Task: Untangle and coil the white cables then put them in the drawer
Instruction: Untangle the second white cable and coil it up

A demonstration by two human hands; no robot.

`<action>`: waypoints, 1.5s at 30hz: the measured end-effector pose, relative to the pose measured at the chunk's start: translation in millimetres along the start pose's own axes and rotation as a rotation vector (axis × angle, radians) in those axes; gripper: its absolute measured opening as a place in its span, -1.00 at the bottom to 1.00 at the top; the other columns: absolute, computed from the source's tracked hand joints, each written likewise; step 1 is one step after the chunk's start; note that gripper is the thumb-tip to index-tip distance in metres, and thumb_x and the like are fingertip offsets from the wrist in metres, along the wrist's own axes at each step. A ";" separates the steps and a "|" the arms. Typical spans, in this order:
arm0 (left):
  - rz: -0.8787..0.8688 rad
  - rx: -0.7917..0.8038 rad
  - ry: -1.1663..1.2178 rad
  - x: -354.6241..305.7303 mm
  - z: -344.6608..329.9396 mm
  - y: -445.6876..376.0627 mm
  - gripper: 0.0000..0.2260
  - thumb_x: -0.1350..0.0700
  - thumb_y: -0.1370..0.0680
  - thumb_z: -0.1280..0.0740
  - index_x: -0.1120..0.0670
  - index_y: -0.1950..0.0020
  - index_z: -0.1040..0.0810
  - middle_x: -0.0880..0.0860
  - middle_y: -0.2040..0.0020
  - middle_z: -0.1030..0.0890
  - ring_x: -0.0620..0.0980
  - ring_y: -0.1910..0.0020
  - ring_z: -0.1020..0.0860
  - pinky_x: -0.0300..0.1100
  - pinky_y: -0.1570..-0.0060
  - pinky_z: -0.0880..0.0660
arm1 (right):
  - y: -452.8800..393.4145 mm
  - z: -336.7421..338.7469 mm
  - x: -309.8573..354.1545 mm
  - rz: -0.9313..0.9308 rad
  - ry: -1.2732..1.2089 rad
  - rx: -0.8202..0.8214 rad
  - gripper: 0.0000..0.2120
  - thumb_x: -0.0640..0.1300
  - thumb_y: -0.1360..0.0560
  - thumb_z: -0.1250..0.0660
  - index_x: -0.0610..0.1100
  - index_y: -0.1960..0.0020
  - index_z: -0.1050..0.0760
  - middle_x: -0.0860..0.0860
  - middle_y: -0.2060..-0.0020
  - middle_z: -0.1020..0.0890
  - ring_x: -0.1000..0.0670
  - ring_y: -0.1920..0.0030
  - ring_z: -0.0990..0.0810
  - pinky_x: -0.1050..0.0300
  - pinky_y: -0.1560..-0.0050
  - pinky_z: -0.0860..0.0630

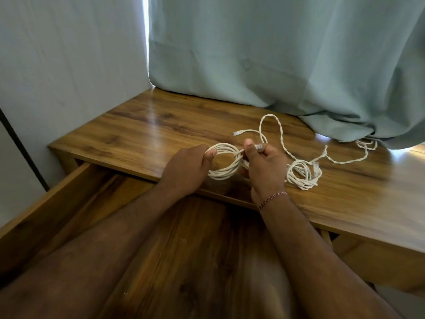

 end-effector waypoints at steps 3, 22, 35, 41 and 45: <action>-0.031 -0.087 -0.012 -3.3 -3.7 6.9 -0.61 -0.14 -0.68 -0.08 0.08 -0.02 -0.59 0.05 0.18 -0.66 0.10 0.21 -0.59 0.11 0.20 -0.54 | -4.1 -1.5 -8.7 -0.010 0.037 0.020 -0.85 -0.12 -0.52 -0.53 -0.18 0.15 -0.65 -0.16 0.25 -0.74 -0.08 0.26 -0.70 -0.09 0.12 -0.68; -0.145 -0.201 0.265 -26.7 -15.0 13.2 -0.73 0.00 -0.75 -0.13 0.03 -0.33 -0.55 -0.09 -0.04 -0.68 -0.15 0.06 -0.64 -0.01 0.13 -0.60 | -3.2 -10.8 -16.3 0.252 0.282 0.076 -0.84 -0.17 -0.61 -0.40 0.00 -0.14 -0.70 0.15 0.01 -0.74 0.22 -0.04 -0.68 0.17 -0.11 -0.64; 0.016 -0.261 0.297 -26.9 -16.2 12.8 -0.80 -0.06 -0.72 -0.12 0.03 -0.16 -0.43 -0.05 0.24 -0.63 -0.09 0.31 -0.62 0.10 0.32 -0.57 | -9.9 -13.2 -20.0 0.496 0.571 0.237 -0.81 -0.26 -0.62 -0.31 -0.04 -0.04 -0.65 0.04 0.01 -0.67 0.28 0.02 -0.54 0.50 0.06 -0.36; 0.049 -0.248 0.321 -25.8 -15.4 10.0 -0.84 0.01 -0.74 -0.16 0.06 -0.17 -0.45 -0.07 0.23 -0.68 -0.18 0.25 -0.66 0.02 0.24 -0.63 | -11.7 -9.4 -16.6 0.504 0.571 0.319 -0.79 -0.24 -0.63 -0.30 0.05 -0.01 -0.62 0.03 -0.01 -0.65 0.32 -0.02 -0.51 0.55 0.03 -0.33; 0.089 -0.242 0.337 -25.5 -15.0 7.3 -0.91 0.03 -0.73 -0.19 0.00 -0.12 -0.46 -0.07 0.31 -0.65 -0.17 0.31 -0.64 0.00 0.27 -0.61 | -13.8 -8.8 -18.3 0.494 0.584 0.331 -0.81 -0.24 -0.63 -0.31 -0.03 -0.06 -0.66 0.03 -0.02 -0.65 0.31 -0.02 -0.52 0.54 0.02 -0.33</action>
Point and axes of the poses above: each hand's wrist, its own y-axis away from the middle knuckle, its own z-axis out of the back of the hand, x = y × z, the point moved 1 cm from there along -y, towards the middle knuckle
